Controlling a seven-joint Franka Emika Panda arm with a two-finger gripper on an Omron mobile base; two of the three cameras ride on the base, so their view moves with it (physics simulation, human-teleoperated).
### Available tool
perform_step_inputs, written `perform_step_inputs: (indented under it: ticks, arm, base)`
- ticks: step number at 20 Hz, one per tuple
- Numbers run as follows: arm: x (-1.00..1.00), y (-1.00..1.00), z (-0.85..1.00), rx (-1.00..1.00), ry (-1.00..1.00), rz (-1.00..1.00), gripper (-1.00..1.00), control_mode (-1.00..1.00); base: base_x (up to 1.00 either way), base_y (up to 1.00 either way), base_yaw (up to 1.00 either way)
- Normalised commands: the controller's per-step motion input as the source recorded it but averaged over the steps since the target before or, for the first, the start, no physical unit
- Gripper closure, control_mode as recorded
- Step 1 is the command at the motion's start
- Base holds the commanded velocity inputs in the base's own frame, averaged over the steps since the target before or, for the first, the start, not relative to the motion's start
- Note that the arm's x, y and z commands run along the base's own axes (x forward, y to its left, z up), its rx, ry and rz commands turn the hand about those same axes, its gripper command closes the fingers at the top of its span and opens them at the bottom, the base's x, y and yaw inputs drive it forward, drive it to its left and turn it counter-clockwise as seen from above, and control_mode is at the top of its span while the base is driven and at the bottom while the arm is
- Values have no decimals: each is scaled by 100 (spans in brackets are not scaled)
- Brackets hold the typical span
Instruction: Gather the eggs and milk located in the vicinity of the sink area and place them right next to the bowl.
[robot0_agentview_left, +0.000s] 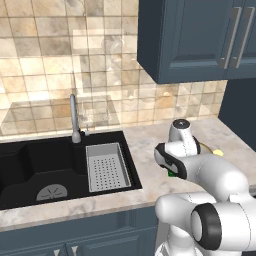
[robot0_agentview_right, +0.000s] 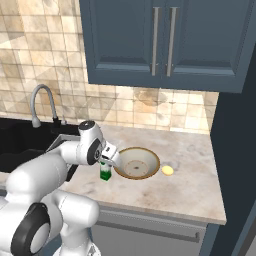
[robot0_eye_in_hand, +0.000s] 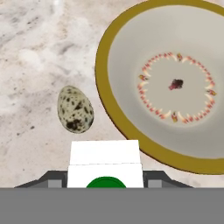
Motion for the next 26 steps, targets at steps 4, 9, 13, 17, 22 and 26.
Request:
perform_step_inputs:
  ticks: [4, 9, 13, 17, 22, 26]
  arm:
    - [0, 0, -16, 3, 0, 0, 100, -100]
    - [0, 0, -12, 2, 0, 0, 100, -100]
    - [0, 0, -6, 0, 0, 0, 100, -100]
    - [0, 0, -3, 0, 0, 0, -100, -100]
    - [0, 0, 0, 0, 0, 0, -100, -100]
    - [0, 0, 0, 0, 0, 0, -100, -100]
  base:
    - [0, 0, 0]
    - [0, 0, 0]
    - [0, 0, 0]
    - [0, 0, 0]
    - [0, 0, 0]
    - [0, 0, 0]
